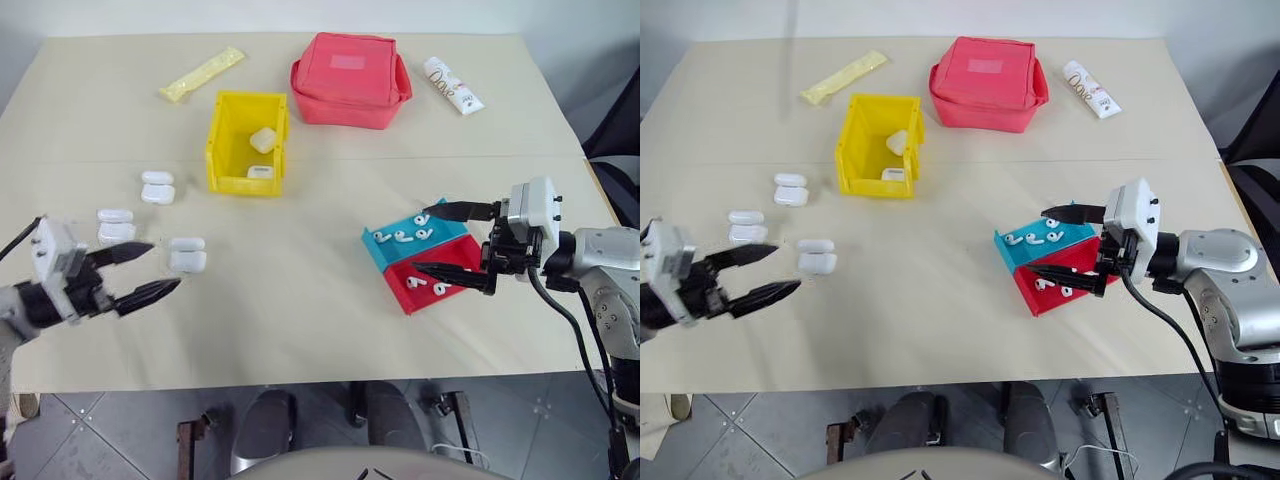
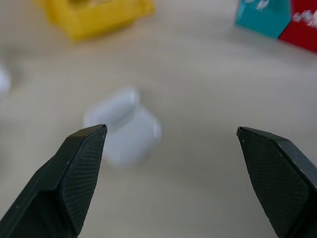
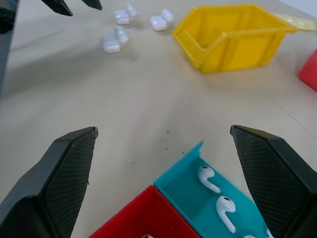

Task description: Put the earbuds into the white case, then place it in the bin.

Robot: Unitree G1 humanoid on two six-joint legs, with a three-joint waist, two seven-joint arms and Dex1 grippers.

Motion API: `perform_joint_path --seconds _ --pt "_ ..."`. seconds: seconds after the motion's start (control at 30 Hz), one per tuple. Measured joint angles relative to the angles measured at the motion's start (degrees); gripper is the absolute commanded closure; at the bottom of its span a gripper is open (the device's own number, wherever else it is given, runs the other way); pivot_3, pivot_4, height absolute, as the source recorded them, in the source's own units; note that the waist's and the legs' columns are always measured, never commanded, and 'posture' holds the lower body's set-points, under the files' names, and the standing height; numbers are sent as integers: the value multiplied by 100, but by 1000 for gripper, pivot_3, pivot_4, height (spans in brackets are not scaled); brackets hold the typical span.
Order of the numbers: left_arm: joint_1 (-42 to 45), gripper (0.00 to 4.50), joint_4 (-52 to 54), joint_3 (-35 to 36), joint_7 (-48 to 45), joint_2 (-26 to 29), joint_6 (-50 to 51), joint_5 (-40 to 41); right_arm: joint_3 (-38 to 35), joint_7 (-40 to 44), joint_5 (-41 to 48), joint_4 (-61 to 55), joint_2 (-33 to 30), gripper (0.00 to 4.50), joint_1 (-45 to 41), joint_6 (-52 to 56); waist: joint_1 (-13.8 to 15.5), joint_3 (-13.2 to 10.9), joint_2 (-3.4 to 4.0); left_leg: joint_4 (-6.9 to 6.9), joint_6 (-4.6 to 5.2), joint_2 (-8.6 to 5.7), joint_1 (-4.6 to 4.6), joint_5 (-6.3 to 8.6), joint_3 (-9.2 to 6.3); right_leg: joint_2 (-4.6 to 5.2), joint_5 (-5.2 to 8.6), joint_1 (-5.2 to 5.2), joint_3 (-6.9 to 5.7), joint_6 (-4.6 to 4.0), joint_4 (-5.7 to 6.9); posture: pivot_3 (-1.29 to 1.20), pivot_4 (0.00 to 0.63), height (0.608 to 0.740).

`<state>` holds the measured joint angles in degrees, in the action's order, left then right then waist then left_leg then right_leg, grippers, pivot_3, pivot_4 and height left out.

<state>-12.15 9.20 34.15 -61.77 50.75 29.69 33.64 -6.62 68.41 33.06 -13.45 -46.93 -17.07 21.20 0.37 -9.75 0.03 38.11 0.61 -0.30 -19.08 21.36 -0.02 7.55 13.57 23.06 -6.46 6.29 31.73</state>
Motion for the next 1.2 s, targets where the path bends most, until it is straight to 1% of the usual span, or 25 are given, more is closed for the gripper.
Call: perform_joint_path --seconds 0.07,0.2,0.33,0.4,0.5,0.57,0.6,0.67,0.77,0.87,0.93,1.03,1.13,1.2 --pt "-423 37 163 289 -65 12 95 2 33 172 11 55 10 0 -38 -38 24 -1 2 3 2 -1 -1 2 -1 1 1 1 -3 -1 1 0 150 740" --pt "-927 37 399 716 -118 -20 113 3 161 500 27 243 60 0 -266 -144 100 -2 4 9 6 -1 -5 17 4 6 1 14 21 -14 -6 0 150 740" --pt "-1128 37 512 962 -102 -63 113 1 263 687 -3 469 73 0 -477 -233 102 1 -2 10 6 -1 -12 17 7 6 2 24 30 -18 7 0 150 740" --pt "-1194 37 753 1000 -23 -65 136 -1 396 794 -48 662 111 0 -664 -275 93 3 -5 9 6 0 -12 17 14 5 1 28 31 -18 11 0 150 740" --pt "-1088 37 1311 1027 547 -8 747 8 430 947 -39 794 199 0 -764 -346 102 5 -8 9 5 1 -12 17 13 3 1 28 35 -18 16 0 150 740" --pt "-885 37 1671 996 1036 186 1374 33 493 1068 -6 810 257 0 -789 -354 103 5 -9 10 3 1 -12 16 11 0 1 26 38 -18 18 0 150 740" --pt "-718 37 1898 924 1312 372 1835 93 532 1139 17 776 265 0 -769 -361 104 7 -12 10 3 1 -11 16 10 -2 1 24 38 -18 20 0 150 740" --pt "-328 37 2259 740 1737 474 2412 232 613 1179 29 649 315 0 -739 -366 95 12 -15 10 4 -2 -7 17 16 -1 -1 23 38 -16 20 0 150 740" --pt "602 37 2641 176 2562 508 3681 451 707 1180 72 510 488 0 -691 -350 92 11 -14 10 1 -2 -7 15 16 -7 -3 24 39 -12 26 0 150 740" --pt "1613 37 2695 -417 3134 575 5285 628 788 1167 90 446 516 0 -712 -328 91 13 -18 10 -4 -3 -5 11 22 -37 -3 26 30 -11 31 0 150 740" --pt "2087 37 2682 -748 3486 575 5969 731 802 1169 92 443 515 0 -713 -325 91 14 -20 11 -4 -3 -2 11 27 -44 -4 26 29 -10 31 0 150 740" --pt "2347 37 2396 -1068 4115 610 6238 1078 804 1173 90 444 510 0 -706 -326 80 14 -20 10 -9 0 -1 9 28 -44 -4 29 34 -10 30 0 150 740" --pt "2915 37 1690 -1427 5252 612 6288 1886 807 1193 86 451 498 0 -687 -338 94 14 -20 14 -14 1 -2 5 22 -28 -4 28 47 -10 32 0 150 740" --pt "3360 37 1144 -1657 6173 537 6296 2554 811 1195 83 451 495 0 -664 -348 114 14 -21 16 -14 -6 -3 4 12 -15 -4 23 50 -10 33 0 150 740"
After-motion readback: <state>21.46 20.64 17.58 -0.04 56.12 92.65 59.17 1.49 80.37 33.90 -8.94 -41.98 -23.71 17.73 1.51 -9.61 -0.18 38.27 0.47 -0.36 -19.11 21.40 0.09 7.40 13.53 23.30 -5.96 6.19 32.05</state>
